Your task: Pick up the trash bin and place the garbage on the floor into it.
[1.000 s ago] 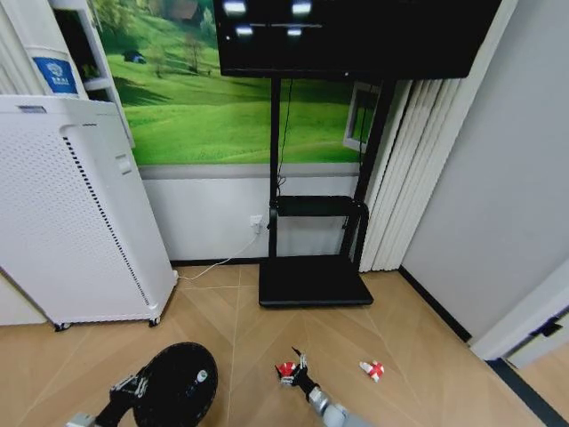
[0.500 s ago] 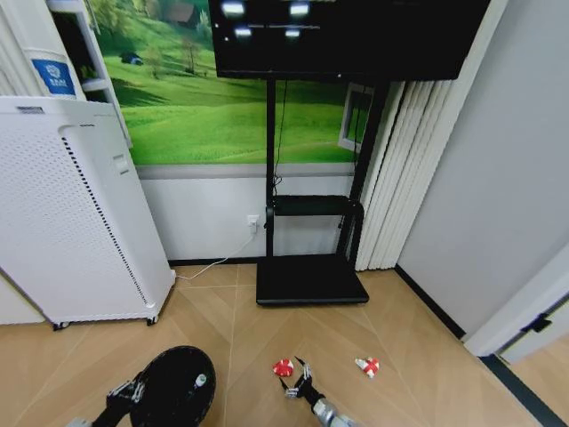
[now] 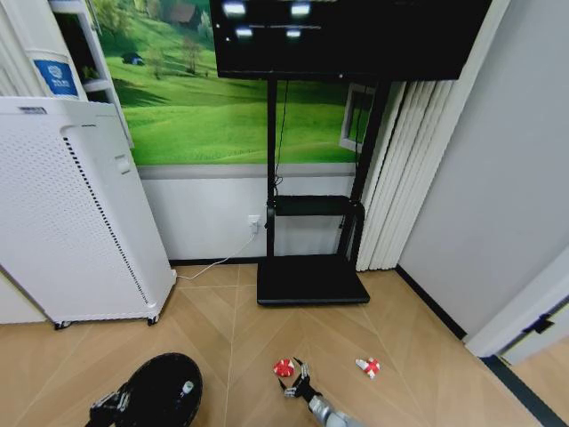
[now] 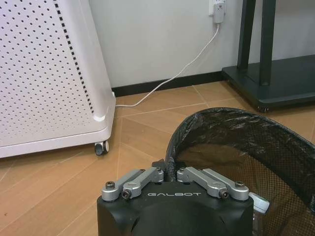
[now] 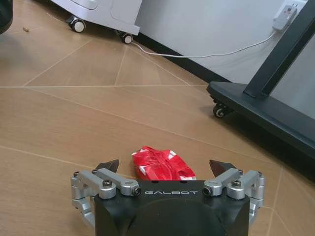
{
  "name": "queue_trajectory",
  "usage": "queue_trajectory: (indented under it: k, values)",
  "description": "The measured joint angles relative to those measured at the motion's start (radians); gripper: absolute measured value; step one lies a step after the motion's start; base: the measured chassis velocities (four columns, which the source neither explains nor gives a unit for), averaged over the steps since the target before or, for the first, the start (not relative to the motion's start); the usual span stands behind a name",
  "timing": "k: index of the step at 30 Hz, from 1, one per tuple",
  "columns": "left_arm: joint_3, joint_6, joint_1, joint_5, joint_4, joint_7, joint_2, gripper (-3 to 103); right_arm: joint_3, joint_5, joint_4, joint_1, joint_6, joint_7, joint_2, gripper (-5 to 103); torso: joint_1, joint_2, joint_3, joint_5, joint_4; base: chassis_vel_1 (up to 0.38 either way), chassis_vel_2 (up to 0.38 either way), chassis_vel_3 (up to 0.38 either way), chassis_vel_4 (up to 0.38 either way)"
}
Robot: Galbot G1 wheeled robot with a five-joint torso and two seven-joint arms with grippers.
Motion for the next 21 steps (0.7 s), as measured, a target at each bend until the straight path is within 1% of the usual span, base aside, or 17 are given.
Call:
queue_trajectory:
  k: [11,13,19,20,21]
  values:
    - [0.008,0.0,-0.003,0.003,-0.029,-0.004,-0.004,6,-0.032,0.019,-0.037,0.036,-0.033,0.002,0.01,100,0.0,0.0,0.0,-0.0002,0.0,0.0,0.0,0.0,0.0]
    - [0.007,0.0,-0.002,0.004,-0.033,-0.004,-0.005,6,-0.031,0.022,-0.072,0.049,-0.036,-0.009,0.026,100,0.0,0.0,0.0,-0.0002,0.0001,0.0,0.0,0.0,0.0]
    - [0.008,-0.003,-0.001,0.008,-0.044,-0.004,-0.011,6,-0.029,0.015,-0.105,0.048,-0.044,-0.023,0.045,100,0.0,0.0,0.0,0.0,0.0,0.0,0.0,0.0,0.0]
    - [0.009,-0.003,-0.001,0.01,-0.045,-0.004,-0.012,6,-0.023,0.009,-0.114,0.047,-0.044,-0.025,0.051,103,0.0,0.0,0.0,-0.0001,0.0,0.0,0.0,0.0,0.0]
    - [0.009,-0.003,-0.001,0.01,-0.045,-0.004,-0.012,6,-0.023,0.009,-0.114,0.047,-0.044,-0.025,0.051,103,0.0,0.0,0.0,-0.0001,0.0,0.0,0.0,0.0,0.0]
